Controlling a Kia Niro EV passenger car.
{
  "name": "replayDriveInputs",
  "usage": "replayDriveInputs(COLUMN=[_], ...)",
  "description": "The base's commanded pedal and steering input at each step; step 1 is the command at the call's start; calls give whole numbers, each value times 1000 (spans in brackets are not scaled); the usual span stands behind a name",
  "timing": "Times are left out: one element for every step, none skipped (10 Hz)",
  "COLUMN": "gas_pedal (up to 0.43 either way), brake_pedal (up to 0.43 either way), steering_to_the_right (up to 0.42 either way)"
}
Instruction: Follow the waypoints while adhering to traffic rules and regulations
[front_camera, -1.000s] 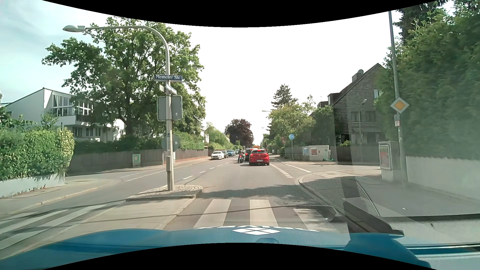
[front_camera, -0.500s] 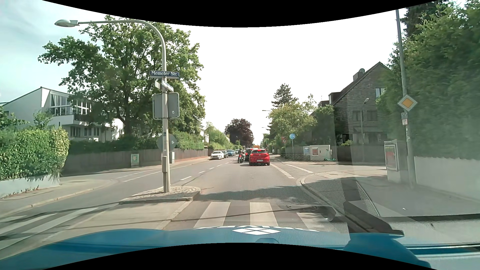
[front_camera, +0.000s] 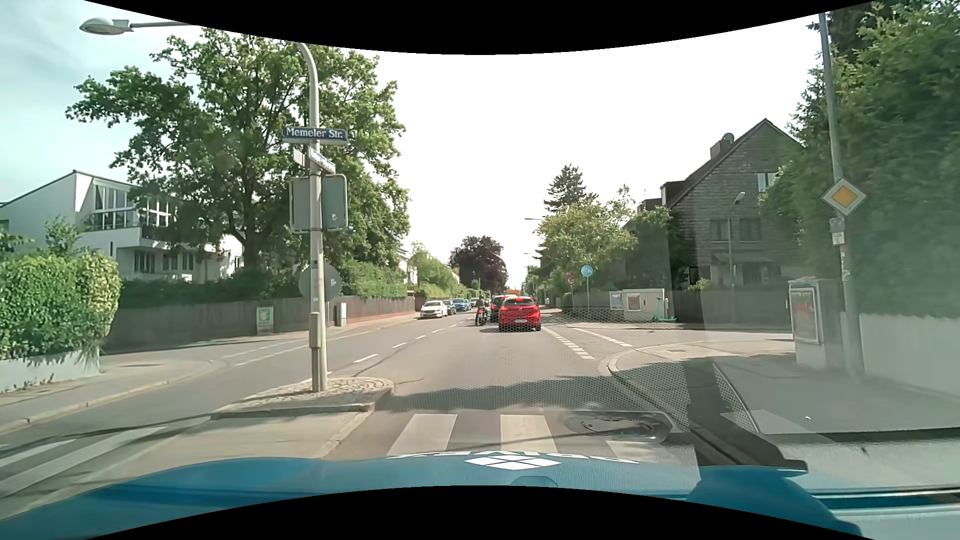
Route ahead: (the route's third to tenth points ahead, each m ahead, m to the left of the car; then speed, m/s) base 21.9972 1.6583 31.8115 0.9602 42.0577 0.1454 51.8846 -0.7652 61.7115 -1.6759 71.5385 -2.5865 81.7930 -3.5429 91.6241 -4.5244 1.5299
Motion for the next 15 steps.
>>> replayDriveInputs(gas_pedal=[150, 138, 138, 130, 130, 130, 118, 110, 87, 39, 0, 0, 0, 0, 0], brake_pedal=[0, 0, 0, 0, 0, 0, 0, 0, 0, 0, 0, 0, 0, 0, 0], steering_to_the_right=[8, 8, 8, 8, 8, 8, 7, 7, 6, 5, 3, 2, 2, 2, 2])
